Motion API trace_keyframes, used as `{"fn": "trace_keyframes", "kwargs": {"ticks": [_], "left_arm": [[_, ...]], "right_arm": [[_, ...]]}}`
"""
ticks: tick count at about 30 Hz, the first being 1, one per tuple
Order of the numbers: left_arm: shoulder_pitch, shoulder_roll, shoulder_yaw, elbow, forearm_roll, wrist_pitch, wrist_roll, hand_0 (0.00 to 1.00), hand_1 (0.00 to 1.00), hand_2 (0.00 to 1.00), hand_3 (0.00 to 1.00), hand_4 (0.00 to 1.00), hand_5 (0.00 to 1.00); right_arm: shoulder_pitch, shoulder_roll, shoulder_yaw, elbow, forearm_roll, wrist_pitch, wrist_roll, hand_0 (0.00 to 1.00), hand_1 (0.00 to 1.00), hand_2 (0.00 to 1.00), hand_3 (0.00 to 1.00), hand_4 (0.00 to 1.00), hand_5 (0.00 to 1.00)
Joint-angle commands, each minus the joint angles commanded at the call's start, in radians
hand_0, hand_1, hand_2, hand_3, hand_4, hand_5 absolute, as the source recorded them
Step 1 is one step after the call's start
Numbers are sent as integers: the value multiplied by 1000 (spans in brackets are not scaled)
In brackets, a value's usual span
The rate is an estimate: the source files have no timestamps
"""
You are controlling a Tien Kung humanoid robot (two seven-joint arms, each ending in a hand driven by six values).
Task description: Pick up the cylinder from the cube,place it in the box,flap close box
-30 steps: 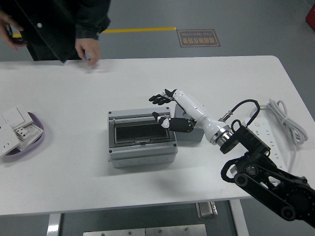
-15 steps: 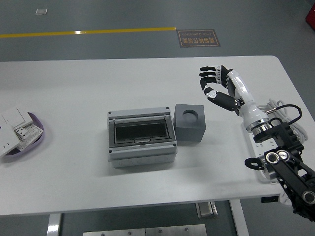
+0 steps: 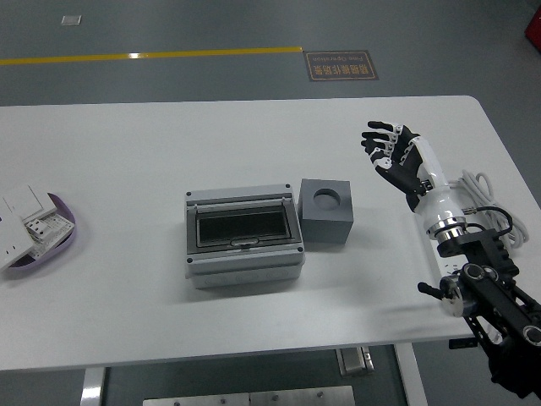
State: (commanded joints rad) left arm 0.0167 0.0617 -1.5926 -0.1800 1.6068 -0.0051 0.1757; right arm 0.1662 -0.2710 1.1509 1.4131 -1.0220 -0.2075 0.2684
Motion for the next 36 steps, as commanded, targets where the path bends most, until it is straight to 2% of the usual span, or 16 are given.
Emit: {"fn": "trace_keyframes", "kwargs": {"ticks": [7,13,24,29,31,36], "left_arm": [[-11,27,12,0,-8,0,1,587,610,604,627,640,165],[-6,40,27,0,-29,2,3,586,610,605,627,642,164],[9,35,22,0,-24,0,5,586,610,605,627,643,164],[12,25,10,0,-10,-2,9,587,610,606,627,644,164],[11,27,10,0,-12,-1,8,586,611,606,627,644,164],[9,31,14,0,-19,1,8,586,611,606,627,644,164]], "right_arm": [[-4,14,5,-13,8,-3,5,709,649,636,651,579,173],[-12,29,16,-21,11,2,6,710,652,637,651,587,163],[-29,28,18,-35,53,-8,39,713,651,637,652,591,163],[-9,8,-5,-45,64,-8,42,718,652,634,654,589,173],[1,0,-12,-48,65,-8,42,724,654,622,642,565,209],[5,0,-14,-53,64,-5,42,724,654,622,642,565,209]]}}
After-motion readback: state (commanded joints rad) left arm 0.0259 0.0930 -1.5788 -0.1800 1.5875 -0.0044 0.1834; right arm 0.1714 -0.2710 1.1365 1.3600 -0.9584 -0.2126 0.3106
